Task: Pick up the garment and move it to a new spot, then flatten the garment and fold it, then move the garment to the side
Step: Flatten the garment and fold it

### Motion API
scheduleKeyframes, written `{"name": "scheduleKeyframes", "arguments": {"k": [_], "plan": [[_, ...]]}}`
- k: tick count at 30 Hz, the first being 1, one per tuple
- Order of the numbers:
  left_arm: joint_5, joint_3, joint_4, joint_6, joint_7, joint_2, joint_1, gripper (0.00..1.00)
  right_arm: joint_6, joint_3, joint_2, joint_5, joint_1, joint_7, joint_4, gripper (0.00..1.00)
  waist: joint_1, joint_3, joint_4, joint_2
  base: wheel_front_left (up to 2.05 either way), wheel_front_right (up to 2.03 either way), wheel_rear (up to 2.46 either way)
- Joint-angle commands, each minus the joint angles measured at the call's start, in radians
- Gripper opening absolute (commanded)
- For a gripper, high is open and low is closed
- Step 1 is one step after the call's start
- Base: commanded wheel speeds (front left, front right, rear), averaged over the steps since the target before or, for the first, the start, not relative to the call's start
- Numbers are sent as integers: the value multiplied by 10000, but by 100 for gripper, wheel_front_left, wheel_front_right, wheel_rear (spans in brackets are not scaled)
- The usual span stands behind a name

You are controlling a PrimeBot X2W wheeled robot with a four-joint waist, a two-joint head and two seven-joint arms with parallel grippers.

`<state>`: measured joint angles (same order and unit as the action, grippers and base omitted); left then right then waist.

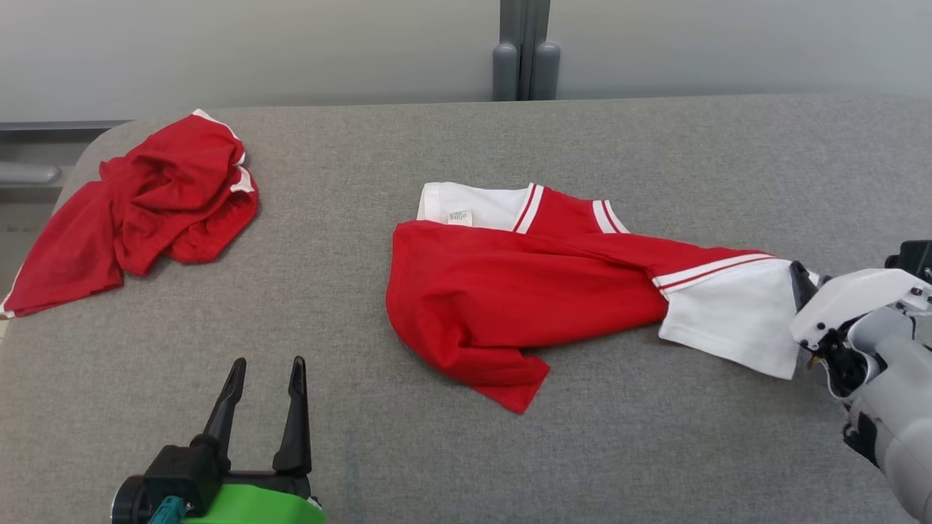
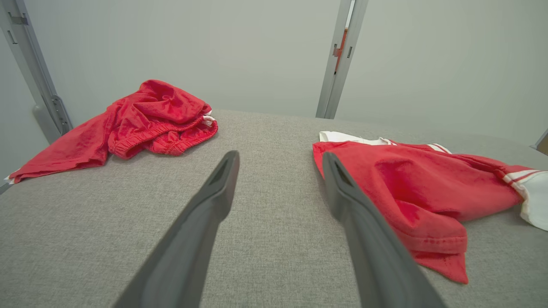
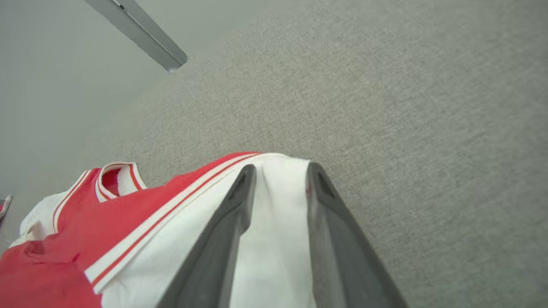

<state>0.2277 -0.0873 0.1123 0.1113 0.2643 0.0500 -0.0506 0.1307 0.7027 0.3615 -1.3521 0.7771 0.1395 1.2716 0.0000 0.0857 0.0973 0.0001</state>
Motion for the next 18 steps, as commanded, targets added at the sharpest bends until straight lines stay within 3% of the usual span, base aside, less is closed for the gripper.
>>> {"name": "scheduleKeyframes", "arguments": {"k": [1, 4, 6, 10, 12, 14, 15, 18], "plan": [[7, 49, 17, 23, 2, 12, 97, 100, 0, 371, 223, 581, -61, 479, 114, 100, 0, 19, 13, -1, 0, 0, 0], [21, 85, 17, 18, 1, 14, 105, 100, 0, 1248, 755, 2045, -90, 1123, 180, 100, 0, 49, -12, -1, 0, 0, 0], [25, 102, -5, 17, 1, 12, 112, 100, -6, 1293, 1149, 2746, -61, 1249, 186, 100, 0, 71, -43, -1, 0, 0, 0], [40, 222, -113, -36, 1, 17, 100, 100, -5, 8, 1753, 4789, 1054, 1261, -289, 100, 0, 164, -171, -1, 0, 0, 0], [48, 270, -188, -57, 2, 14, 102, 100, -8, -1281, 2145, 6405, 611, 1255, -1500, 100, 0, 215, -237, -1, 0, 0, 0], [43, 323, -226, -52, 2, 14, 90, 100, -8, -3431, 2172, 8245, -596, 1255, -3216, 100, 0, 239, -281, -1, 0, 0, 0], [43, 344, -244, -53, 1, 14, 84, 100, -8, -4496, 1939, 9128, -1321, 1259, -4198, 100, 0, 252, -291, -1, 0, 0, 0], [54, 373, -250, -50, 2, 17, 94, 100, -6, -7797, 257, 12113, -4199, 1262, -7638, 100, 0, 279, -277, -1, 0, 0, 0]]}}
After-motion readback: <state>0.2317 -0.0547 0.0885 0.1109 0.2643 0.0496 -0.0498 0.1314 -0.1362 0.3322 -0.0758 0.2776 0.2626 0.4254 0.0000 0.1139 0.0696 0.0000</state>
